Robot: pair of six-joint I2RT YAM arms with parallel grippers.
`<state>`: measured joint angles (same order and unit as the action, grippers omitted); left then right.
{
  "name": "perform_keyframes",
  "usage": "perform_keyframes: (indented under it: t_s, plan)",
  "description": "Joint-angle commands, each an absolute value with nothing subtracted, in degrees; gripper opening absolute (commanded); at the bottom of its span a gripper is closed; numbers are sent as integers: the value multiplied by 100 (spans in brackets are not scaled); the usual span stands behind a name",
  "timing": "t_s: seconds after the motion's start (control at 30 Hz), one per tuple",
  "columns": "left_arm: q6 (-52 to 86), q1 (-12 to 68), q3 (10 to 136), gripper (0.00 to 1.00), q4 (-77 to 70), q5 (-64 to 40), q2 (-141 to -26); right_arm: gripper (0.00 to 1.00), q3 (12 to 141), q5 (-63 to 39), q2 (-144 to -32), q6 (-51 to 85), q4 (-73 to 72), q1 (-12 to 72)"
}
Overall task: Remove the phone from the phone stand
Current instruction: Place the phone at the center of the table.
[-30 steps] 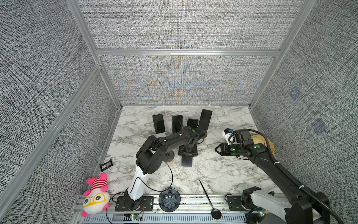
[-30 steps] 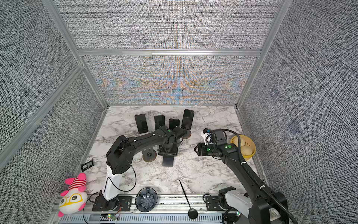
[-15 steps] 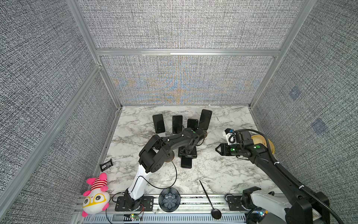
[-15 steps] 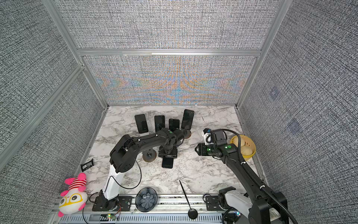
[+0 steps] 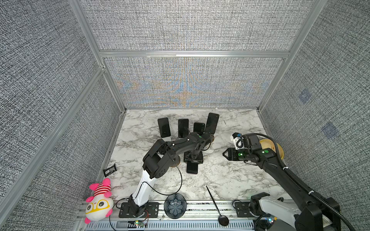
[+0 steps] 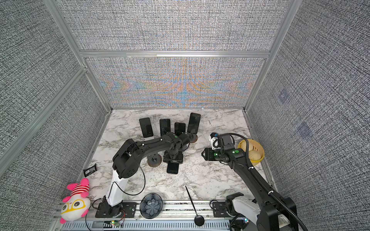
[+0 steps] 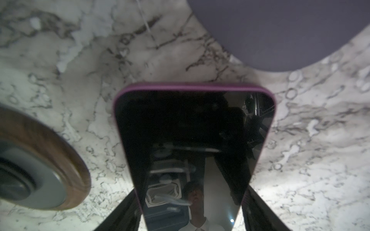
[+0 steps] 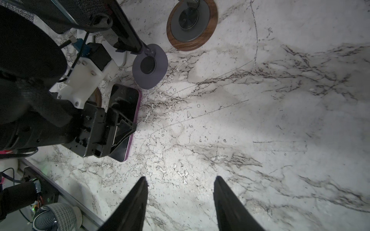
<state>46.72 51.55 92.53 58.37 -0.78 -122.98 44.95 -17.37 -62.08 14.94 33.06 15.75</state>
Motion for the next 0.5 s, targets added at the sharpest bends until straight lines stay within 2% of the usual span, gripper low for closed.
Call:
perform_keyframes:
  t_s: [0.0, 0.27, 0.47]
  plan:
    - [4623, 5150, 9246, 75, 5898, 9, -12218, 55, 4500, -1696, -6197, 1538, 3294, 1578]
    - [4548, 5153, 9255, 85, 5906, -26, -12099, 58, 4500, -1696, -6214, 1569, 3280, 1582]
    - [4411, 5159, 9341, 86, 6174, 87, -11704, 59, 4524, -1694, -6262, 1576, 3252, 1575]
